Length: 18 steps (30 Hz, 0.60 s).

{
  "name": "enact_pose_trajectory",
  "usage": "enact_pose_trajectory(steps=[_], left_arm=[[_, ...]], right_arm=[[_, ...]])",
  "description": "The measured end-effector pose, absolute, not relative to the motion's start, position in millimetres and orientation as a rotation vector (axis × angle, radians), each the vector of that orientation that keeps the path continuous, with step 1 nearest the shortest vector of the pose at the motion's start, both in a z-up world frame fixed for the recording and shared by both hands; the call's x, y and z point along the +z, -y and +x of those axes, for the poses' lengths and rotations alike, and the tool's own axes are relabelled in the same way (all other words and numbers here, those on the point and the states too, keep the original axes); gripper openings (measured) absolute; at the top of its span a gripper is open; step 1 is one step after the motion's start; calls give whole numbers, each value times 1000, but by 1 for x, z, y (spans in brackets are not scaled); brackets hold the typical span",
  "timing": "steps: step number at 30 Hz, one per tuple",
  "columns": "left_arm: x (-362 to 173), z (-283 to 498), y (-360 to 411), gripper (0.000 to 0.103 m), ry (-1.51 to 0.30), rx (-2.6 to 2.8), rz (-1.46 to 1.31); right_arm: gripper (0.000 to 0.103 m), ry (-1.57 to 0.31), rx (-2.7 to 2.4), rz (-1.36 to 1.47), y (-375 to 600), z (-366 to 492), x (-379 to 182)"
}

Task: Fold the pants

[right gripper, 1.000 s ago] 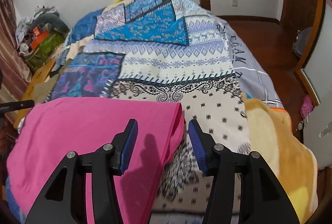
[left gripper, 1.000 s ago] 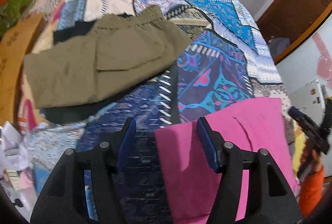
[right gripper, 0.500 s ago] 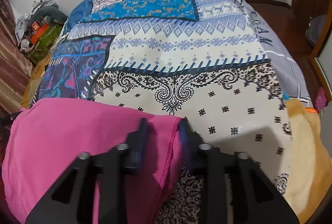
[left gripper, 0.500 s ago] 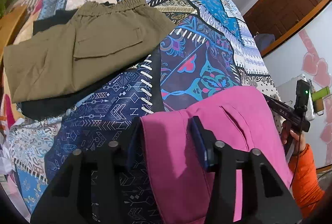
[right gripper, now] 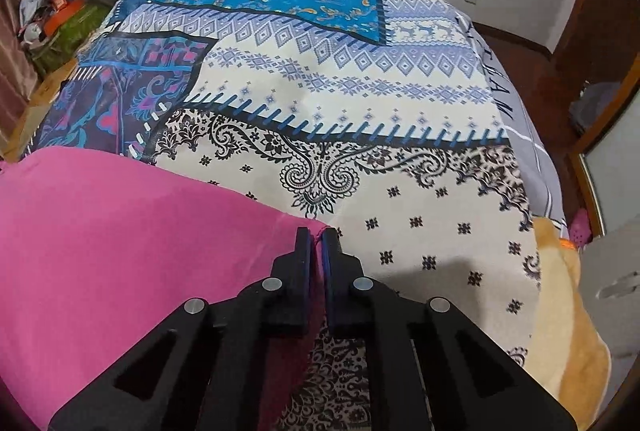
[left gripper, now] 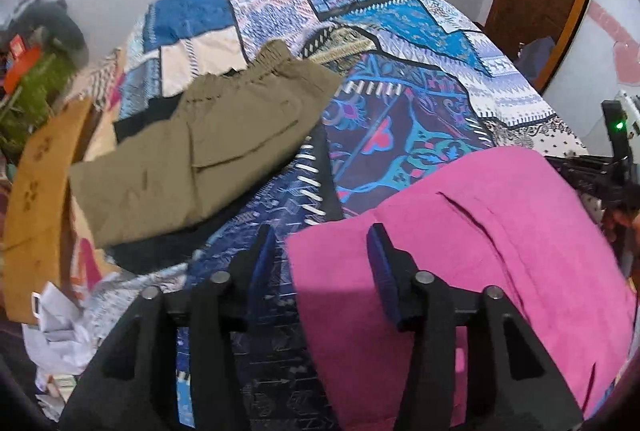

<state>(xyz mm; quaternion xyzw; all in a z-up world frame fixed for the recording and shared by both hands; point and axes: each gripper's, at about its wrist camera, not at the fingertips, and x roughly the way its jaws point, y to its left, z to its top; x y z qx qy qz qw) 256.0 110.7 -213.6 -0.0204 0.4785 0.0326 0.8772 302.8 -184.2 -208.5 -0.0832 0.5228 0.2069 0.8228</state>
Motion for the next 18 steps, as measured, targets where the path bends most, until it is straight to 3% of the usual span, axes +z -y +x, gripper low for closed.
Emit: enact_pose_trajectory(steps=[6, 11, 14, 18], left_arm=[[-203, 248, -139, 53, -1015, 119, -109], [-182, 239, -138, 57, -989, 77, -139], [-170, 235, -130, 63, -964, 29, -166], [-158, 234, -111, 69, -939, -9, -142]], right_arm=[[11, -1111, 421, -81, 200, 295, -185], [45, -991, 422, -37, 200, 269, -141], [53, -934, 481, -48, 184, 254, -117], [56, -885, 589, -80, 153, 234, -93]])
